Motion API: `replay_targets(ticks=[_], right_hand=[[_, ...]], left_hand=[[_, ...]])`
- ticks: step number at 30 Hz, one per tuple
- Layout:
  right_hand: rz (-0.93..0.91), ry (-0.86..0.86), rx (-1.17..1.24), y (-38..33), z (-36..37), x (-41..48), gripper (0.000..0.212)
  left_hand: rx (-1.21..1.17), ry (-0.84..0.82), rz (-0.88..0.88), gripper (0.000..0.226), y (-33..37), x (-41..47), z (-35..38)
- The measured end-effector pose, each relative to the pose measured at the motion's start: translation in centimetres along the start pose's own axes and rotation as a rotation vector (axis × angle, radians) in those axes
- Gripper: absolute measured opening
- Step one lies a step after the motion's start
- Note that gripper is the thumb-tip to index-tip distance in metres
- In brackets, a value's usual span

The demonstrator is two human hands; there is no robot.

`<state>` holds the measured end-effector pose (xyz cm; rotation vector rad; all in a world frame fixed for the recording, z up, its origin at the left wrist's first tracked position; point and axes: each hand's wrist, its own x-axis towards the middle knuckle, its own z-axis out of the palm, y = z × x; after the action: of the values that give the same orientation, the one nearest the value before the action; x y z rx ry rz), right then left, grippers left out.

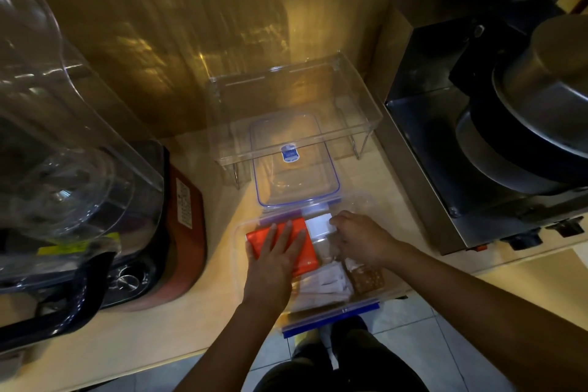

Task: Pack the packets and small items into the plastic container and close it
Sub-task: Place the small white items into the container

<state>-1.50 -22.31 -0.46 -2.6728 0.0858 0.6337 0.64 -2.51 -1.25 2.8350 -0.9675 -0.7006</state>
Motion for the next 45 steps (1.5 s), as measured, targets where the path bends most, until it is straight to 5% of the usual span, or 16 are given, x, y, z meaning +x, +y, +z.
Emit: replay_targets(ticks=[6,14,21,25,30,33,38,45], right_hand=[[-0.104,-0.035,-0.470,0.5,0.3,-0.6,0.041],[-0.151,-0.112,-0.602,1.4,0.5,0.2,0.050],[-0.070,-0.053,-0.460,0.9,0.6,0.3,0.059],[-0.029,-0.030,0.034,0.7,-1.1,-0.4,0.045],[0.036,0.047,0.639,0.5,-3.0,-1.8,0.032],[0.039,0.091,0.857,0.3,-3.1,-2.2,0.028],[-0.090,0.233,0.688,-0.7,-2.1,-2.7,0.027],[-0.192,0.348,0.631,-0.8,-0.5,-3.1,0.029]], left_hand=[[-0.024,-0.005,-0.002,0.084,-0.2,0.1,0.0],[-0.015,0.000,-0.011,0.087,-0.1,0.1,0.3],[-0.028,0.018,-0.008,0.087,-0.2,0.2,0.6],[-0.075,0.017,0.035,0.081,-1.0,0.1,0.3],[-0.655,0.240,-0.092,0.033,-0.3,-0.1,-2.0],[-1.193,0.179,-0.265,0.023,1.2,0.1,-3.7],[-1.583,-0.223,-0.370,0.056,2.7,0.8,-5.2],[-1.863,-0.256,-0.328,0.036,2.2,0.9,-4.9]])
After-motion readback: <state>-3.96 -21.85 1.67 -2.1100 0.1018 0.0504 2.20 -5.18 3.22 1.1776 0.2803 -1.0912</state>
